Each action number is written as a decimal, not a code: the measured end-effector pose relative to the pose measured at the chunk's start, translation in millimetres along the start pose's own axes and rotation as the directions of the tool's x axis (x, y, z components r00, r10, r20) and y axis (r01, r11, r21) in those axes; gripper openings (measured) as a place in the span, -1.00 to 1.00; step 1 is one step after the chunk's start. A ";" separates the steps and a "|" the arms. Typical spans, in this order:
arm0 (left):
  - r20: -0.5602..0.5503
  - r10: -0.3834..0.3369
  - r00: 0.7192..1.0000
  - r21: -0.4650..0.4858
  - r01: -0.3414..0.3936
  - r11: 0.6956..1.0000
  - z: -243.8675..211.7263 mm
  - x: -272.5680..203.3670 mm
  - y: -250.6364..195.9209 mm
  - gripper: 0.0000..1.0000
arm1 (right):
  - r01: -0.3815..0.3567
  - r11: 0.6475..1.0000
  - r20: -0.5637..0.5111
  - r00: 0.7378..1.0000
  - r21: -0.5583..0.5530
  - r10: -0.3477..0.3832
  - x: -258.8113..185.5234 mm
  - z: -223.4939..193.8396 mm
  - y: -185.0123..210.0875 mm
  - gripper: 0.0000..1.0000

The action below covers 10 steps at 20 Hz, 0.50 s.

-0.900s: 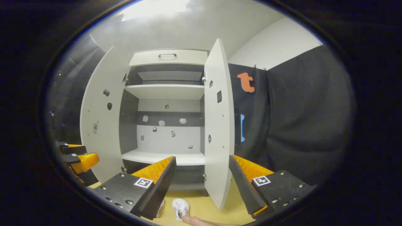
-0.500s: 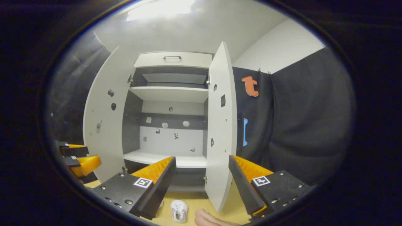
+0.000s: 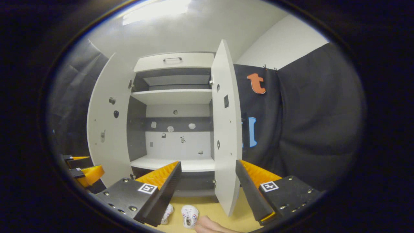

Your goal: Grab one shoe with the right hand and put it into the shoe cabinet, grab the other shoe with the left hand and put it into the shoe cabinet; then close the right door with the right hand and the left door with the left hand.

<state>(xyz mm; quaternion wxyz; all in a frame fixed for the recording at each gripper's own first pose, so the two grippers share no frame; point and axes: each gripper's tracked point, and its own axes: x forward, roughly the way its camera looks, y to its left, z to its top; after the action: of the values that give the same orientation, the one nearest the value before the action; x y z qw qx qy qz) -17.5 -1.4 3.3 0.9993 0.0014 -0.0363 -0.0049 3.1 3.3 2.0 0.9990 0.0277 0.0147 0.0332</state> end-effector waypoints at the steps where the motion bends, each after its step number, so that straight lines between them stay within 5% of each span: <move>1: 0.003 0.008 1.000 -0.006 -0.008 1.000 -0.5 -1.0 3.0 0.87 | -0.014 1.000 -0.008 1.000 -0.010 0.014 0.3 -5.3 3.9 0.93; 4: -0.005 0.013 1.000 -0.018 -0.013 1.000 -6.0 -5.3 7.2 0.87 | -0.084 0.996 -0.046 0.995 -0.017 0.083 5.0 -32.1 21.6 1.00; 10: -0.017 0.051 0.999 -0.057 -0.052 0.997 -19.6 -13.1 27.1 0.87 | -0.111 0.993 -0.131 0.986 -0.044 0.105 23.4 -130.8 36.2 0.99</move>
<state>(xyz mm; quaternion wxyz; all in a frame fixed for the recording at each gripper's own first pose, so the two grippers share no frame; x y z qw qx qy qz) -28.8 25.8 -17.0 0.9990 -0.0280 -0.0283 0.0199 20.0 48.0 -127.1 0.9931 0.0009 0.0764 0.0895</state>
